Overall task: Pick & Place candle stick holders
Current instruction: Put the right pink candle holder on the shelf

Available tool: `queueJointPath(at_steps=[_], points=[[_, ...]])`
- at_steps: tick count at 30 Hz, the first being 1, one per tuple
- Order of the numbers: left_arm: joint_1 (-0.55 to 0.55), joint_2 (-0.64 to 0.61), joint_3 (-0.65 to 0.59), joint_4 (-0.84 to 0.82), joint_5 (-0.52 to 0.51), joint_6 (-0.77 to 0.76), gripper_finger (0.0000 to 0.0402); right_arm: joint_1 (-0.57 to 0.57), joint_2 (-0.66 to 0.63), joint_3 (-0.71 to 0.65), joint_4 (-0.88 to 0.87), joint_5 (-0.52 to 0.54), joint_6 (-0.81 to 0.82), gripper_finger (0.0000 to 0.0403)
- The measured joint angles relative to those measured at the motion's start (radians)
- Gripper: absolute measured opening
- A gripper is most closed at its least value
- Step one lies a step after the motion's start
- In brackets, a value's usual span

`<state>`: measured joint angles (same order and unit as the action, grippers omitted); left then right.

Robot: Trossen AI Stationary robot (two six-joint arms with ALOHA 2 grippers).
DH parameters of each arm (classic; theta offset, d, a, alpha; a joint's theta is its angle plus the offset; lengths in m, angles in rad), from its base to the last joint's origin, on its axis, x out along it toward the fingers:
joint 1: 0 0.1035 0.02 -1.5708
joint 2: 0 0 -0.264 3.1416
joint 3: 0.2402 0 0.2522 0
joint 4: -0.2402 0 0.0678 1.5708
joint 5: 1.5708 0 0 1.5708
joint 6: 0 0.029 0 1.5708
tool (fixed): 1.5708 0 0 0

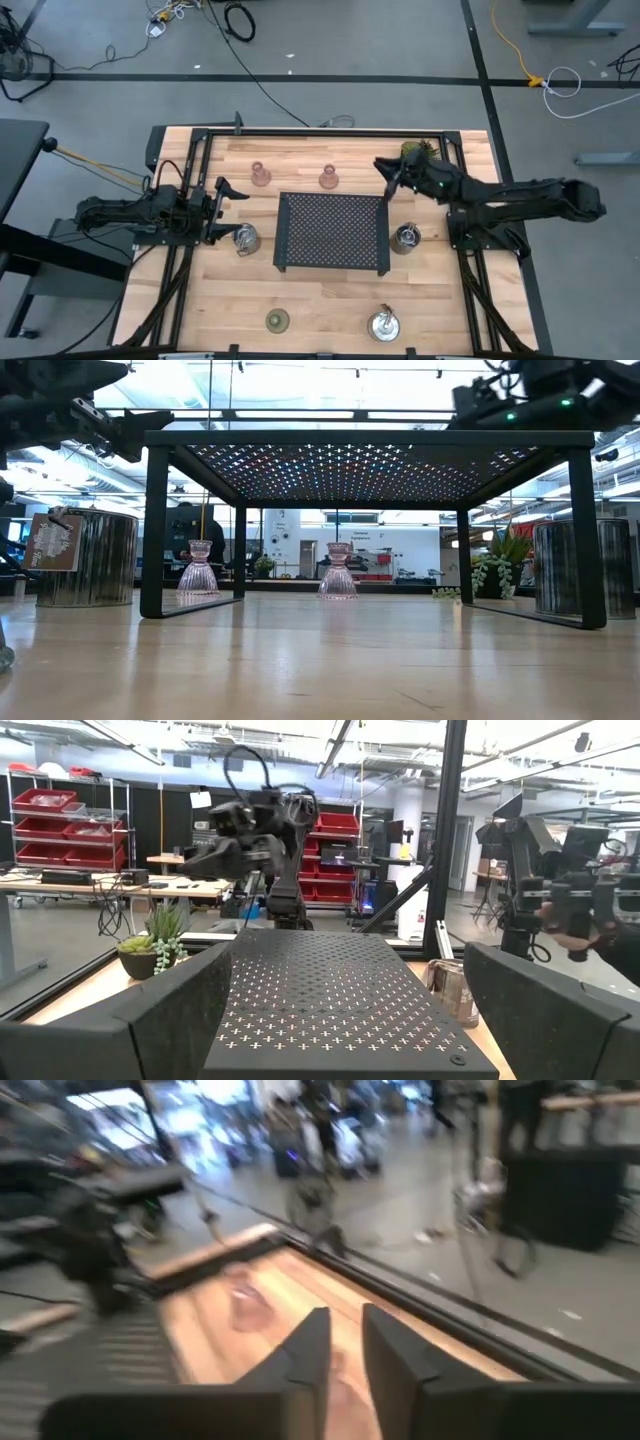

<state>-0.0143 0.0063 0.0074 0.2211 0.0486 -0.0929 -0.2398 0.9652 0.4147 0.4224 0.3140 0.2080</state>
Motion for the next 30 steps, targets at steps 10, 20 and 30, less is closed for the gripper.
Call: queueJointPath(at_steps=[10,20,30], points=[[0.0,0.0,0.0,0.0,-0.002,0.0,0.0399,-0.113,0.282,0.298,-0.281,0.02,-0.033,0.0252],[0.0,0.0,0.0,0.0,-0.003,0.0,0.0399,-0.106,0.576,0.462,-0.283,-0.019,-0.052,0.0308],[0.0,0.0,0.0,-0.001,-0.003,0.001,0.0399,-0.105,0.67,0.52,-0.287,-0.088,-0.059,0.03]])
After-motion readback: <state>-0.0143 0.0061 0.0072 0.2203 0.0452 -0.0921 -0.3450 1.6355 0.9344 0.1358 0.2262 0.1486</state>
